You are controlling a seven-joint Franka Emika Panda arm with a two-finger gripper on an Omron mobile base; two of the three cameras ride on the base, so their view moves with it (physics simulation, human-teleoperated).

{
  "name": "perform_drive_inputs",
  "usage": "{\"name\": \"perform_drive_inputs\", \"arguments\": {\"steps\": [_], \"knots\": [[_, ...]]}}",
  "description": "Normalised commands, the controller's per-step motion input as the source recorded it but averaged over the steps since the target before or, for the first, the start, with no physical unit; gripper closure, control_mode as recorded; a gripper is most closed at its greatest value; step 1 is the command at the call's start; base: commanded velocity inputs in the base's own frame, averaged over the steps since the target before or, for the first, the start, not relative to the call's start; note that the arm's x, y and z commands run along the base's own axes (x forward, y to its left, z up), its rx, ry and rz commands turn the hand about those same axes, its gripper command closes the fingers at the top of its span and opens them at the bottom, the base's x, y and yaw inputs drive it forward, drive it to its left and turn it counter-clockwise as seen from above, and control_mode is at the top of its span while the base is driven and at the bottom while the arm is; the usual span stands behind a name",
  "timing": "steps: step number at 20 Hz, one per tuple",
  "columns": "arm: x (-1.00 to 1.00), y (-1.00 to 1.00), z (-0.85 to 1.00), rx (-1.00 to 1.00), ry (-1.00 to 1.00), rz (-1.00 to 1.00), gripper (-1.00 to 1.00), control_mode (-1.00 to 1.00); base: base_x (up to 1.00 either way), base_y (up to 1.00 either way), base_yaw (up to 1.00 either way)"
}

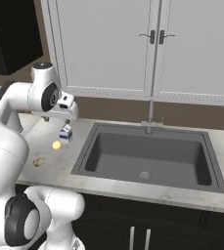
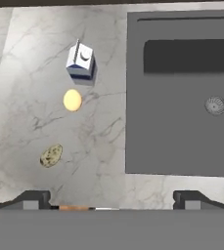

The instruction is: Gather the eggs and milk located in the vicinity of the sink area and place them right next to the bowl.

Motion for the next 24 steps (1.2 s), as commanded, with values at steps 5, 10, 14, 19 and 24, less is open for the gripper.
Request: {"name": "perform_drive_inputs", "arguments": {"steps": [5, 10, 14, 19, 24], "knots": [[0.0, 0.46, -0.56, 0.16, 0.0, -0.03, -1.0, -1.0, 0.0, 0.0, 0.0], [0.01, 0.25, -0.4, 0.11, 0.0, -0.06, -1.0, -1.0, 0.0, 0.0, 0.0], [0.02, 0.27, -0.23, -0.04, 0.0, -0.11, -1.0, -1.0, 0.0, 0.0, 0.0], [0.12, 0.0, -0.13, -0.04, 0.0, -0.03, -1.0, -1.0, 0.0, 0.0, 0.0], [0.15, 0.03, -0.01, 0.0, 0.0, 0.05, -1.0, -1.0, 0.0, 0.0, 0.0]]}}
